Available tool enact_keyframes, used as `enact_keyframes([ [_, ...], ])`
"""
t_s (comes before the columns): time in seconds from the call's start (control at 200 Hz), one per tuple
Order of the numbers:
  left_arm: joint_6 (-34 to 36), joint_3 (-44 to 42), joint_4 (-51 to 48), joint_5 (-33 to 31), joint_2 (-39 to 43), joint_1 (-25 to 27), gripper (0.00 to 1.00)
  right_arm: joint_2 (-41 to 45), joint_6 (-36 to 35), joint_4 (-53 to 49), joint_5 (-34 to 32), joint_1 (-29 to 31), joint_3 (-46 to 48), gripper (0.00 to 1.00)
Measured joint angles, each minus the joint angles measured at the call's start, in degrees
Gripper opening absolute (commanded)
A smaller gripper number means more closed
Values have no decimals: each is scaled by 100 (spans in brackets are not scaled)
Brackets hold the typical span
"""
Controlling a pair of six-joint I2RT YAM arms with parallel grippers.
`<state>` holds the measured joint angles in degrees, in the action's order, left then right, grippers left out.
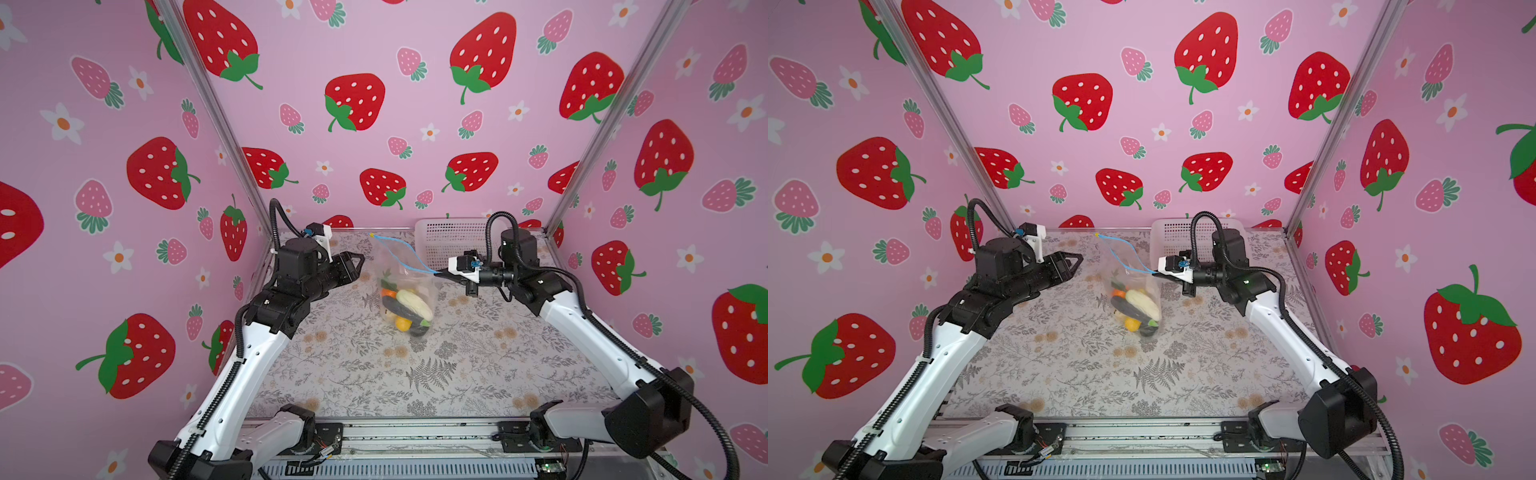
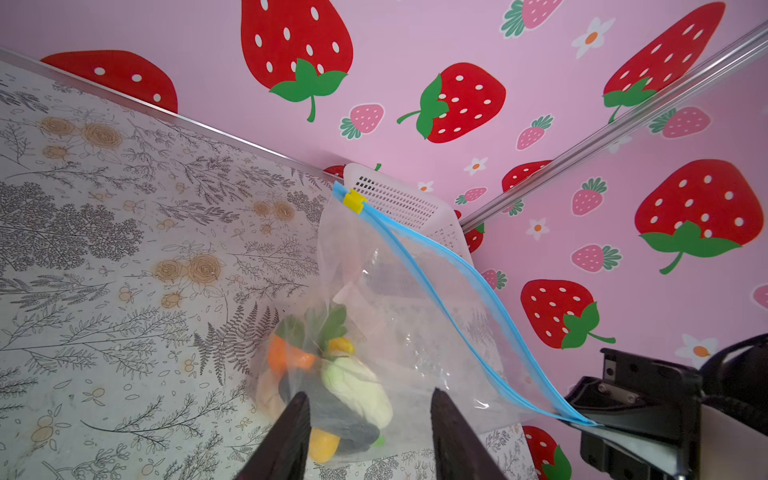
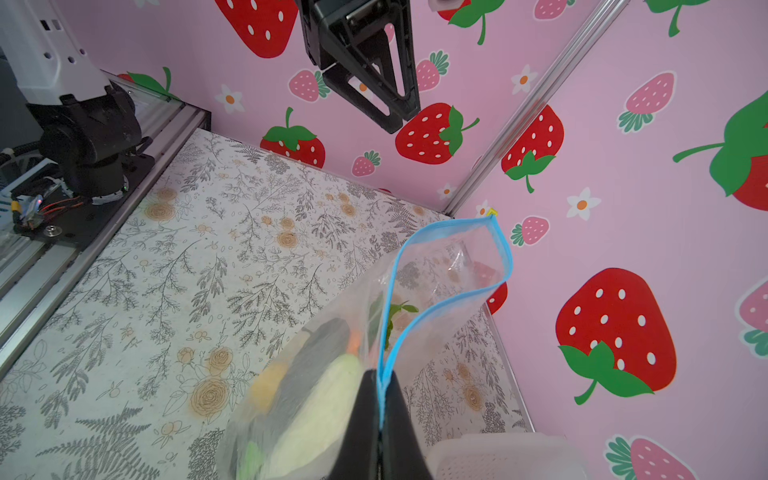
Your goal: Place the food in the zip-top bag and seal the zipper
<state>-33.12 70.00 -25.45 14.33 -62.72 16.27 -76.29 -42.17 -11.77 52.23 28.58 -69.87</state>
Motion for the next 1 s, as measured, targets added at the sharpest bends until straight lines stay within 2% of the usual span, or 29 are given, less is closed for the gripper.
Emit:
enact_keyframes([
  [0.13,127,-264,404,245,59,-98,52,-122,-234,-352,155,-205,-295,0],
  [0.235,319,-807,994,400,278,-138,52,-267,-431,-667,286,-378,-553,0],
  [0.41,1038,-1825,2103,570,608,-240,48,-505,-975,-1287,562,-621,-876,0],
  [0.525,1532,-2343,2914,1029,564,-540,49,-623,-1368,-1639,787,-791,-953,0],
  [0.755,2133,-2673,4017,2179,-221,-1123,52,-817,-2155,-2208,1207,-1038,-1021,0],
  [0.995,2487,-2243,4522,3082,-1285,-1338,54,-1134,-2977,-2940,1502,-1182,-1311,0],
])
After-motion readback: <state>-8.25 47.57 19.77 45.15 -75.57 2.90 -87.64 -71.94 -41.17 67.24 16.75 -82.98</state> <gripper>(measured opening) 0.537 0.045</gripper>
